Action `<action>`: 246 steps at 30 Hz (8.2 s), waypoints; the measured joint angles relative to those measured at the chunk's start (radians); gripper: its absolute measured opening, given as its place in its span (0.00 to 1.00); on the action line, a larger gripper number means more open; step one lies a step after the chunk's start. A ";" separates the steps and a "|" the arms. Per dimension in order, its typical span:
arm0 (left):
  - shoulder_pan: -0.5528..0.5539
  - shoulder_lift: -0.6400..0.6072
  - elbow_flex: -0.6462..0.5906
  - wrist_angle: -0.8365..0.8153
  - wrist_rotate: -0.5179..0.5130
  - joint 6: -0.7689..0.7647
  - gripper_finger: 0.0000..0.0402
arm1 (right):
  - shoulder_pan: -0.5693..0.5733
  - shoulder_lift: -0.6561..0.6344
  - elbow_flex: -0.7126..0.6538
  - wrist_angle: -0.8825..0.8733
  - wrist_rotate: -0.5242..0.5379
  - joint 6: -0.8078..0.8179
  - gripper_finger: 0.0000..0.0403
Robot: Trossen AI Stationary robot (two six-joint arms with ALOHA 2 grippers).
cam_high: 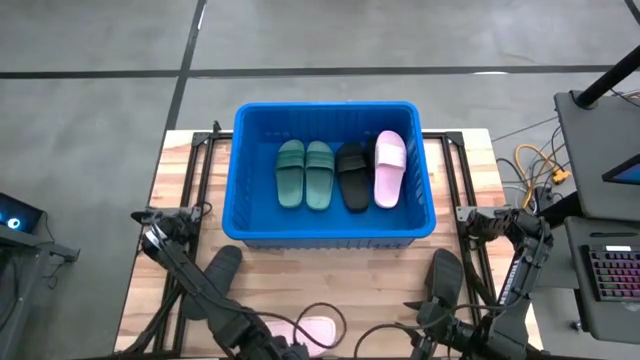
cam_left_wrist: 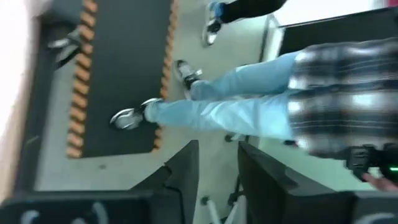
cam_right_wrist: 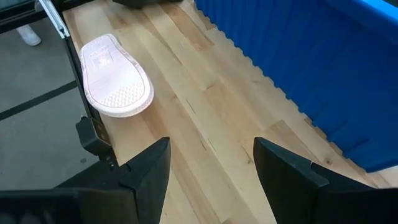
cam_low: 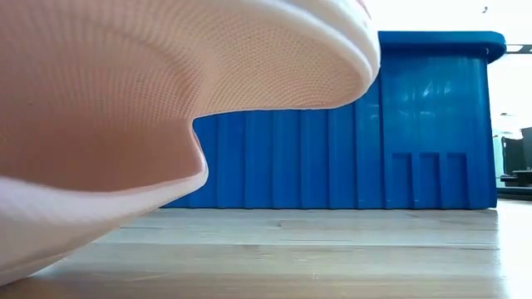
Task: Pick and place slides into bin
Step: Put the pink slide into the bin
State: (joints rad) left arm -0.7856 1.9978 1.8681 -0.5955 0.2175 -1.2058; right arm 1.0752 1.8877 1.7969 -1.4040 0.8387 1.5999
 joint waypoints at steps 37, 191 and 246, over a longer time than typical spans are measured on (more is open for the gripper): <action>-0.054 0.287 0.421 -0.546 -0.512 0.023 0.00 | 0.000 0.000 -0.002 0.018 -0.008 -0.012 0.54; -0.023 0.377 -0.139 -0.190 -0.447 0.224 0.09 | -0.042 0.001 -0.049 0.050 -0.035 -0.003 0.54; 0.309 -0.482 -0.180 0.322 -0.749 0.332 0.00 | -0.015 -0.071 0.236 -0.167 0.150 -0.334 0.54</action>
State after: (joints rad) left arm -0.4766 1.5155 1.6879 -0.2737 -0.5312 -0.8742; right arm 1.0599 1.8164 2.0327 -1.5714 0.9889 1.2655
